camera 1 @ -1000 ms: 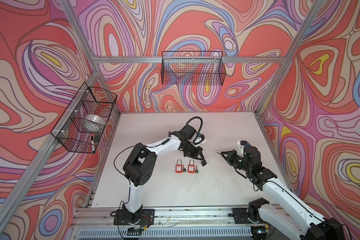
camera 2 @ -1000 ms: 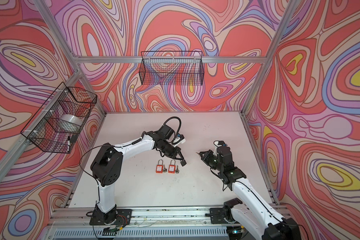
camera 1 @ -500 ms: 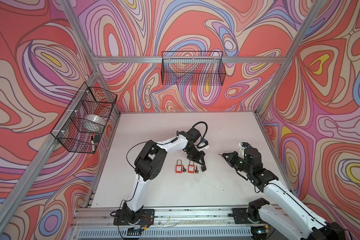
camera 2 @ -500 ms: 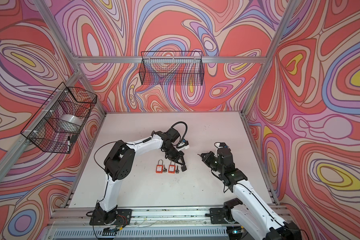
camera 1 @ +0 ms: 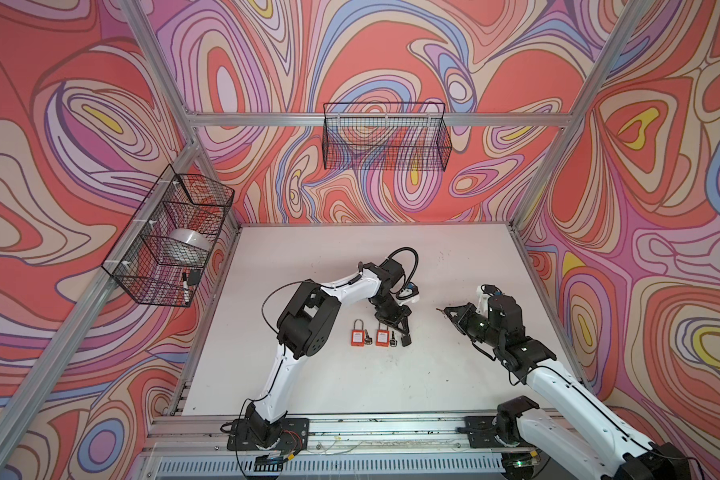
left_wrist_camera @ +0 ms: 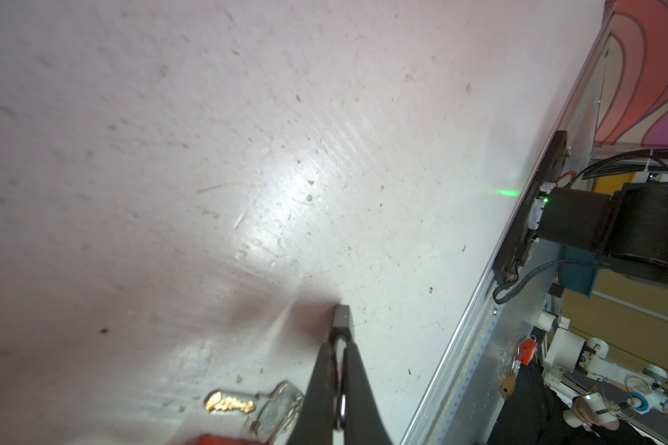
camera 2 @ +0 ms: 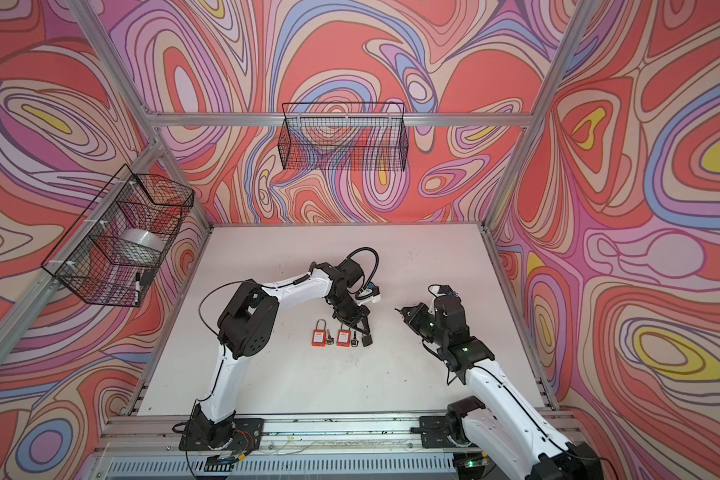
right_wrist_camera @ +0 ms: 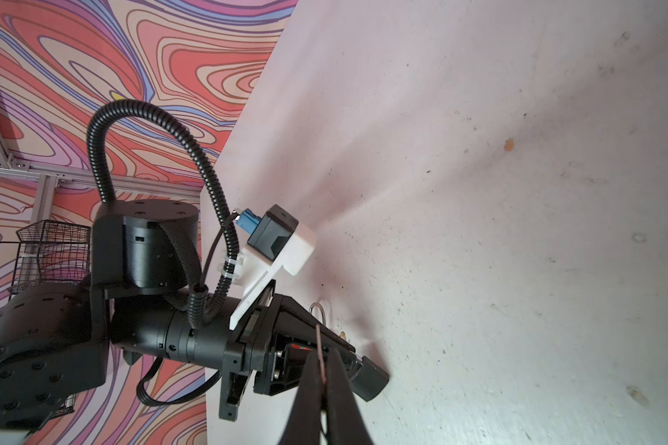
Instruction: Lock with the key
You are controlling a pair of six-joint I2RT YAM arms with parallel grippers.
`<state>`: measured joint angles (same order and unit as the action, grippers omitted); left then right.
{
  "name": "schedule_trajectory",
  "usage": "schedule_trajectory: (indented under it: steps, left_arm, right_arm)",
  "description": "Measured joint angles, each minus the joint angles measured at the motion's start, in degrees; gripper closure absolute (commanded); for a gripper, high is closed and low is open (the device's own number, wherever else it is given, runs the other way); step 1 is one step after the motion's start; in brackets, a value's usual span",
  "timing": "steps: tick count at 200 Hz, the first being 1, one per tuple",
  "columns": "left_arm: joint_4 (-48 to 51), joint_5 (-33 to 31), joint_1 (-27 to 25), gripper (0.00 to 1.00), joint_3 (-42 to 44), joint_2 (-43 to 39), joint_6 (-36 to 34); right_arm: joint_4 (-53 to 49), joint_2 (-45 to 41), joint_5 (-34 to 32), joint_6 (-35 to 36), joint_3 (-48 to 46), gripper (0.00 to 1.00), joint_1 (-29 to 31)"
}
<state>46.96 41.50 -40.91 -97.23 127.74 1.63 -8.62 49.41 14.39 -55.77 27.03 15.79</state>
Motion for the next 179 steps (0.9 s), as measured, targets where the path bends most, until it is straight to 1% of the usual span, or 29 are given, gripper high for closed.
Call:
schedule_trajectory:
  steps: [21,60,102,179]
  left_arm:
    - [0.2,-0.3,0.0,0.82,-0.5,0.4,-0.2]
    - [0.6,-1.7,0.0,0.73,-0.5,0.7,-0.5]
    - [0.5,-2.4,0.0,0.69,-1.6,1.2,-0.5]
    - [0.3,-2.6,0.0,0.66,-3.7,2.4,0.2]
  right_arm:
    - [0.0,0.0,0.0,0.0,0.0,1.00,0.0]
    - [0.0,0.0,0.0,0.0,0.0,1.00,0.0]
    - [0.0,0.0,0.0,0.0,0.0,1.00,0.0]
    - [0.0,-0.2,0.0,0.0,-0.1,1.00,0.0]
